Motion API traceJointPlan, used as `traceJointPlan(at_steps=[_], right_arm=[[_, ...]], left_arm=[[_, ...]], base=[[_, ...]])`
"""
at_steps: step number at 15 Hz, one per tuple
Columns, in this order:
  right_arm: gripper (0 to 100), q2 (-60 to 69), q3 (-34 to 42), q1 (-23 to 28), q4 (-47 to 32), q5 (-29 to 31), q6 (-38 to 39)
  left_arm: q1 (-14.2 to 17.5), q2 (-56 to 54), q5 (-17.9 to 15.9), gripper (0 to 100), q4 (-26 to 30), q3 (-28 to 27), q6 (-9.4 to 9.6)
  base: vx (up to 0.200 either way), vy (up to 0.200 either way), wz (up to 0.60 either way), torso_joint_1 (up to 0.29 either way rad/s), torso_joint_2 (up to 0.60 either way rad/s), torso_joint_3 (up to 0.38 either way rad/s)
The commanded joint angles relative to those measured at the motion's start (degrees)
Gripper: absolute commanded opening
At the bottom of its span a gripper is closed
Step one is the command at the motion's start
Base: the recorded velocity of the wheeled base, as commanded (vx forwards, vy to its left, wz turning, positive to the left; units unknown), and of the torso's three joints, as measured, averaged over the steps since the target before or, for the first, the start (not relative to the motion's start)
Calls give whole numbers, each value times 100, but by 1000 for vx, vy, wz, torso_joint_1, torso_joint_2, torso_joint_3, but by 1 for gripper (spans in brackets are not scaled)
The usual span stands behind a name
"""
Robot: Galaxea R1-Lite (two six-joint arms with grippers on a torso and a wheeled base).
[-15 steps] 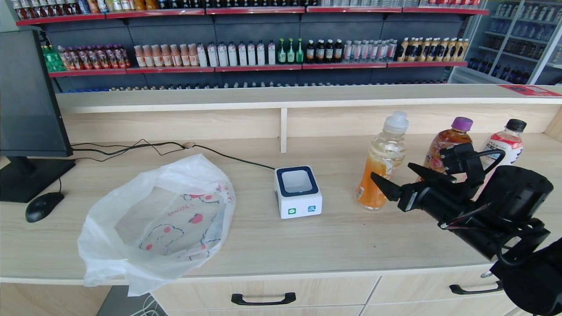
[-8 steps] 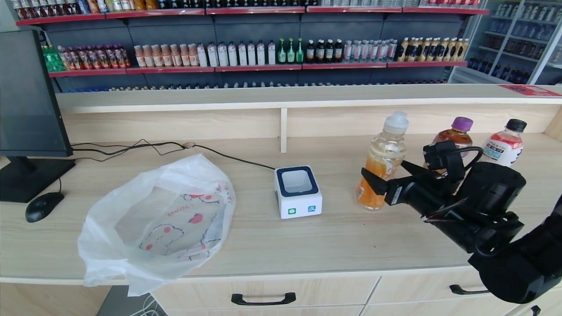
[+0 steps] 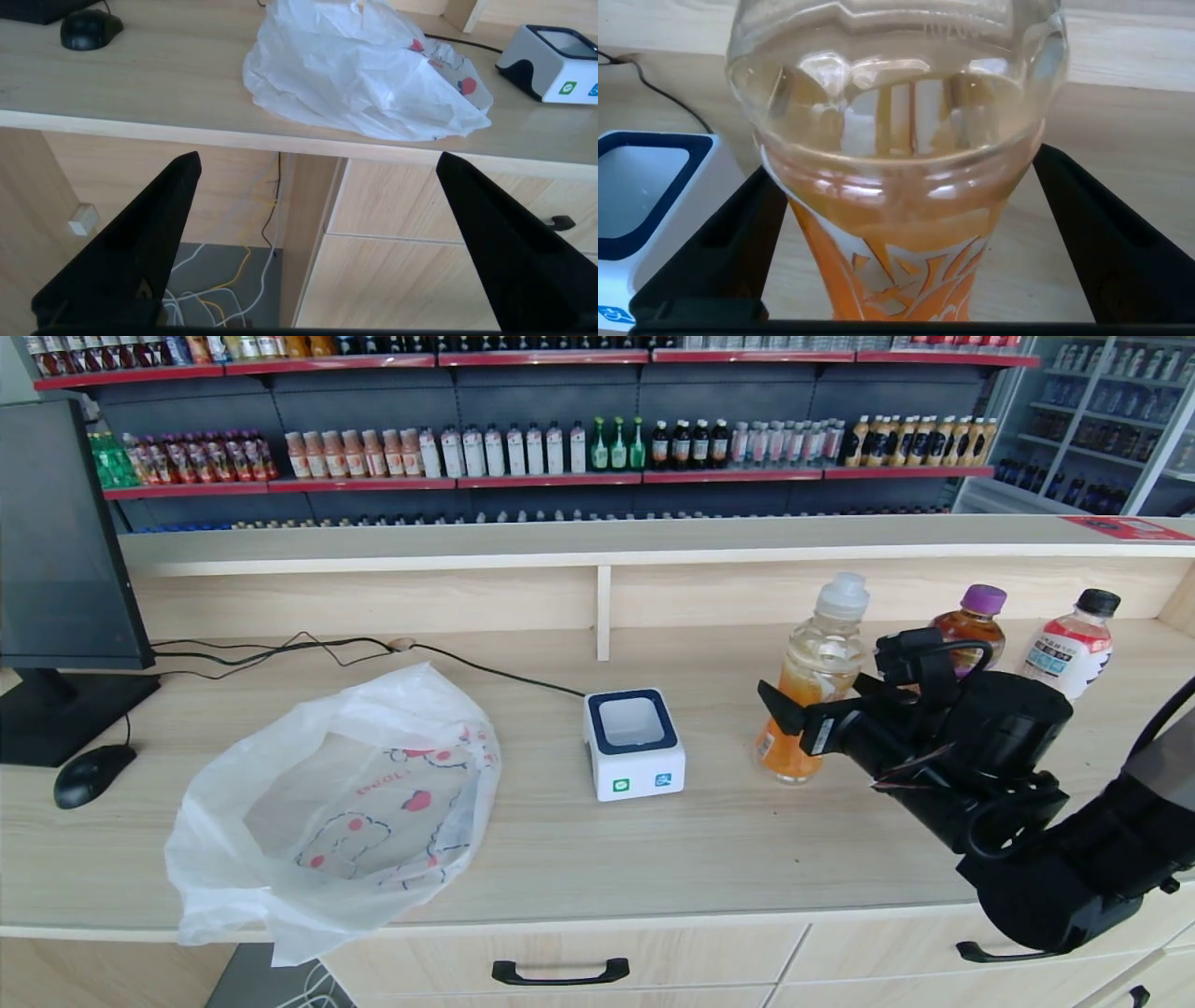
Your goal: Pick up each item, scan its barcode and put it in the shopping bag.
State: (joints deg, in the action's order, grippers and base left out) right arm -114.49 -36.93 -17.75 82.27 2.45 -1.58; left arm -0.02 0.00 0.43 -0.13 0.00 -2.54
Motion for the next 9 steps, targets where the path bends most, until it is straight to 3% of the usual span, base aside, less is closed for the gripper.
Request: traceJointPlan(at_steps=[1,9], right_arm=[[100,-91,-113,0,-10,1,-9],[100,-161,-245,0,-36,19,79]], left_arm=[[2,9,1,100,-4,0,-1],[-6,9,1,100,-4,0,-1]], base=[[0,0,0,0,0,0],[0,0,0,0,0,0]])
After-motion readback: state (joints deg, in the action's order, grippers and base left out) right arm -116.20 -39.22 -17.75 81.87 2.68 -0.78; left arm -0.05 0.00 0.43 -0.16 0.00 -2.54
